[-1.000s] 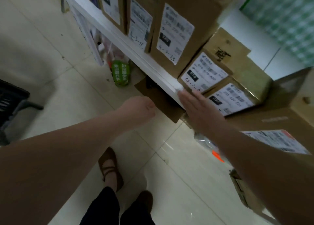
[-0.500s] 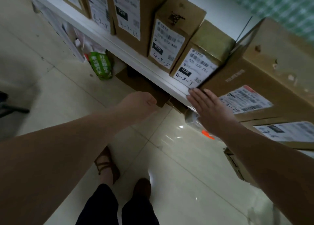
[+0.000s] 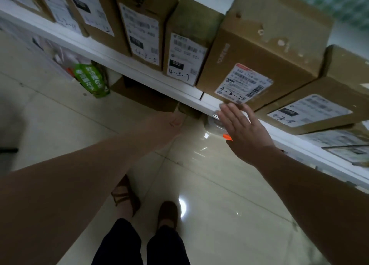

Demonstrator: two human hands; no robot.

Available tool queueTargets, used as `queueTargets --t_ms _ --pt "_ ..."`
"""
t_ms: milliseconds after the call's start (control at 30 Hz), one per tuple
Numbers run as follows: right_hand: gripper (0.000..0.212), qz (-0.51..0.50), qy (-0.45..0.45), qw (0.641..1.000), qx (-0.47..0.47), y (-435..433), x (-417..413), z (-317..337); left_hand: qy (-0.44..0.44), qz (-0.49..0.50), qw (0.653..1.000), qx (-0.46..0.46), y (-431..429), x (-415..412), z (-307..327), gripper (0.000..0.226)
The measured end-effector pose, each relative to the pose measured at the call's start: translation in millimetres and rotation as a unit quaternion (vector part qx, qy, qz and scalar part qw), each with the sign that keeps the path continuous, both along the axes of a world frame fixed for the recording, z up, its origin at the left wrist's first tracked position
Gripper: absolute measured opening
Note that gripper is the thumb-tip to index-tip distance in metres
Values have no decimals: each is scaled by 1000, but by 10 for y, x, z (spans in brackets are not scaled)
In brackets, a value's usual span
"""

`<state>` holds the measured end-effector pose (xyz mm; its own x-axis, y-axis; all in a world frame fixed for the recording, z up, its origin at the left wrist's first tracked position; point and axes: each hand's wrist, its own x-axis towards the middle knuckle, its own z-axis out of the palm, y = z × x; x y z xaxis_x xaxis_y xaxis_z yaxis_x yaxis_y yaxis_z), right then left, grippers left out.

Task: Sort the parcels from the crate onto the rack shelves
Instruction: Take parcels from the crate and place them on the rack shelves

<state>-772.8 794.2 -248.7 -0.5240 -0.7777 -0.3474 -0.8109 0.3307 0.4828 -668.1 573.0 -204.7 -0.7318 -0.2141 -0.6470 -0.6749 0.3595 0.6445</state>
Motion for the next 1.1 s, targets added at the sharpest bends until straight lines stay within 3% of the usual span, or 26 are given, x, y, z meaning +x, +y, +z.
queueTargets --t_ms 133,200,333,433,533,600,800,1000,1100 --pt "81 -89 -39 995 26 287 30 186 3 -21 1000 14 165 -28 98 6" --pt "79 -108 -68 991 34 325 54 351 7 -42 999 4 249 -38 220 15" --pt "73 -145 -175 973 -35 141 217 911 0 -22 1000 -16 362 -49 634 5" --pt "58 -162 -217 961 -59 -17 353 1337 21 -36 997 -63 343 -53 1068 22" --pt "37 -209 -267 938 -72 -134 435 1751 55 -35 995 -72 286 0 1658 14" --pt "34 -219 -287 926 -109 -264 428 2144 82 -29 992 -91 218 76 2070 13" --pt "31 -73 -155 936 -307 -1057 320 3860 214 47 955 -201 -291 210 3478 18" --pt "33 117 -55 842 -524 -1860 369 5281 370 167 871 -278 -966 434 4677 16" --pt "32 228 8 802 -553 -2214 427 5748 422 193 822 -330 -1352 566 5069 10"
